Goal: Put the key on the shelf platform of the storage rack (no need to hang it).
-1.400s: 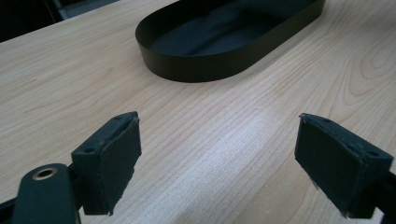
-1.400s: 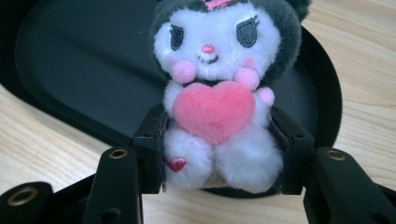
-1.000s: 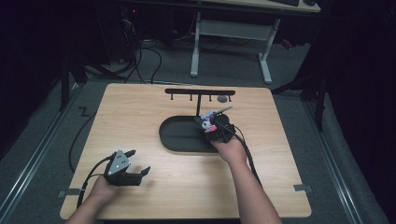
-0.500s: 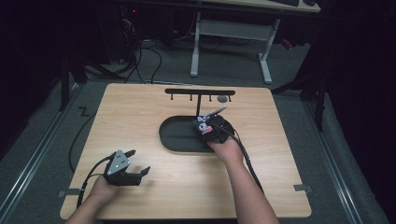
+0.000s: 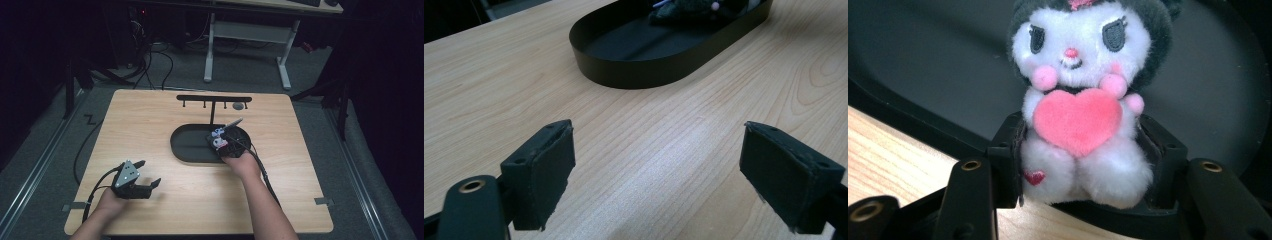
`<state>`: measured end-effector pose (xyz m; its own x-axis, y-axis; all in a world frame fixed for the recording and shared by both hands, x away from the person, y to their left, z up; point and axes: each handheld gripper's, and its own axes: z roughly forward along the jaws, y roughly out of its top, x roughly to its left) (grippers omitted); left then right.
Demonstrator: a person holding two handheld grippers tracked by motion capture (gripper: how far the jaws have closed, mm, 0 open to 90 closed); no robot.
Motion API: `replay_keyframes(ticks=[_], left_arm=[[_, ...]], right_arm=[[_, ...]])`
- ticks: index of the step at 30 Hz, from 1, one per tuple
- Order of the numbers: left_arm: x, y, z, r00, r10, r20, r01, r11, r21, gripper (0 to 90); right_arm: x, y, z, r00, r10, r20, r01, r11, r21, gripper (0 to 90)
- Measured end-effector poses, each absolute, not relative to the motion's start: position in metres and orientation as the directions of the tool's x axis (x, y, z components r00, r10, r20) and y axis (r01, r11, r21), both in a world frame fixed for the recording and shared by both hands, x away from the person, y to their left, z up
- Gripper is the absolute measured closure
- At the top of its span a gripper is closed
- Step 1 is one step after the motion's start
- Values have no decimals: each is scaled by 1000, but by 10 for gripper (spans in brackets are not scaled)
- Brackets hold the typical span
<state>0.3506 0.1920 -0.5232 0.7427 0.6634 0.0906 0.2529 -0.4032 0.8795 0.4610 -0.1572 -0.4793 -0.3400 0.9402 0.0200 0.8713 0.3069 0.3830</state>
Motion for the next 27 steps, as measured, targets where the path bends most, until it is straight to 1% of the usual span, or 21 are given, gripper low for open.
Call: replay_keyframes(ticks=[2, 3, 5, 7, 14, 18, 22, 27], left_arm=[[351, 192, -523, 743, 664, 89, 256, -404, 878, 154], [351, 192, -523, 743, 664, 90, 255, -404, 878, 154], [350, 192, -523, 744, 662, 92, 252, -405, 879, 154], [350, 192, -523, 742, 664, 94, 253, -407, 878, 154], [349, 191, -523, 742, 663, 100, 251, -413, 875, 154], [349, 191, -524, 742, 663, 101, 249, -412, 876, 154], [349, 191, -523, 742, 663, 101, 250, -413, 876, 154], [349, 191, -524, 741, 664, 101, 250, -412, 877, 154]], right_arm=[[462, -156, -480, -331, 943, 38, 875, 291, 387, 411], [462, -156, -479, -327, 944, 43, 871, 284, 400, 366], [460, -155, -477, -319, 947, 43, 869, 274, 413, 315], [459, -154, -476, -323, 945, 46, 862, 274, 426, 287], [453, -153, -466, -339, 940, 41, 837, 281, 469, 285], [449, -155, -460, -353, 935, 16, 819, 301, 489, 282], [444, -158, -457, -354, 935, 11, 805, 298, 512, 285], [437, -163, -455, -380, 925, 4, 776, 316, 546, 308]])
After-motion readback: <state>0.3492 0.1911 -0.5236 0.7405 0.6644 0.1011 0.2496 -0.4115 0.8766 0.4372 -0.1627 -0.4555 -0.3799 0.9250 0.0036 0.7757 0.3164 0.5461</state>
